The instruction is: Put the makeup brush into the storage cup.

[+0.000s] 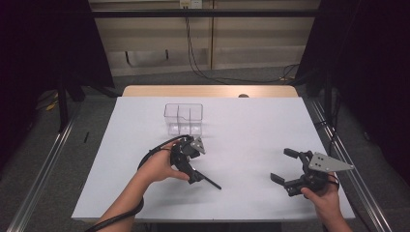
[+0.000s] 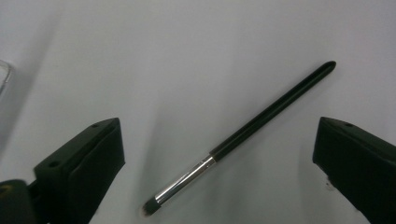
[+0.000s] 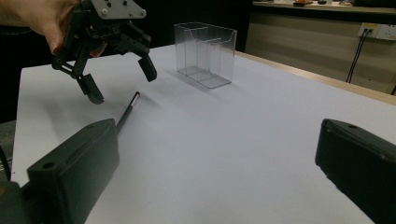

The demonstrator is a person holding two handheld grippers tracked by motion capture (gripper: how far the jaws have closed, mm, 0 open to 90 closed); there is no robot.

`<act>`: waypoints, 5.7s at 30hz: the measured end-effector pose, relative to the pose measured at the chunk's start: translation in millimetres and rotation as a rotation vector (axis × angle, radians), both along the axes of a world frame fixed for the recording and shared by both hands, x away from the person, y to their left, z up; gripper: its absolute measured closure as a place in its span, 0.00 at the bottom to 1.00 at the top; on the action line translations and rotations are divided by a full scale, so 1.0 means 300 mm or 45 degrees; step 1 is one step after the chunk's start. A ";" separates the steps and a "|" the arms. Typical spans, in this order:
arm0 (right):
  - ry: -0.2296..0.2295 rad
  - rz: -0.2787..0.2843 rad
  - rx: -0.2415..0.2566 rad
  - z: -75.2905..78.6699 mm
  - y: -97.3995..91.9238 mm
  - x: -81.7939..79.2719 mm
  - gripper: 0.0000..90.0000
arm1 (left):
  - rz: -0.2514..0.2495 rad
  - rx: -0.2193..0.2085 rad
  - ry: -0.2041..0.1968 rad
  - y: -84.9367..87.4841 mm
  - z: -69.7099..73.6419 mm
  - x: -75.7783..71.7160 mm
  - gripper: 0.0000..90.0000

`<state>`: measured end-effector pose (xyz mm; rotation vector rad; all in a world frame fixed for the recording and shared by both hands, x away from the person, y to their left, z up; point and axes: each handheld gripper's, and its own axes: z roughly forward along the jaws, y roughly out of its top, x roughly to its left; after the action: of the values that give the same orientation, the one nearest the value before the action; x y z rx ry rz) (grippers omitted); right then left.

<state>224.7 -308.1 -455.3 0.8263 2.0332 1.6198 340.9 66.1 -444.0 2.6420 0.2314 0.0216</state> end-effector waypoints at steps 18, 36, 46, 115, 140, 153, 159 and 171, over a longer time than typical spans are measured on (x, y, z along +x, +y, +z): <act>0.003 0.004 0.000 -0.001 -0.001 0.000 0.00 | -0.133 0.112 0.038 -0.013 -0.029 0.011 0.44; 0.009 0.008 -0.009 -0.005 0.000 0.002 0.00 | -0.244 0.132 0.169 -0.051 -0.029 -0.026 0.82; 0.008 0.003 -0.012 -0.007 -0.004 0.000 0.00 | -0.199 0.072 0.180 -0.014 -0.038 -0.004 0.77; 0.032 -0.019 -0.009 0.010 -0.012 0.003 0.00 | -0.059 0.087 0.075 -0.030 0.019 -0.006 0.94; 0.132 0.055 -0.101 0.048 0.030 0.076 0.00 | -0.113 0.015 0.051 -0.129 0.099 -0.009 0.94; 0.190 0.126 -0.136 0.086 0.069 0.117 0.00 | -0.130 -0.038 0.047 -0.167 0.113 -0.010 0.94; 0.250 0.136 -0.220 0.103 0.109 0.142 0.00 | -0.151 -0.048 0.035 -0.182 0.132 -0.007 0.94; 0.340 0.198 -0.331 0.151 0.167 0.185 0.03 | -0.157 -0.051 0.047 -0.189 0.138 -0.010 0.94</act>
<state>280.1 -258.1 -410.0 0.8424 2.4856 1.3374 337.8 9.3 -402.7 2.6134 0.0803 -0.0716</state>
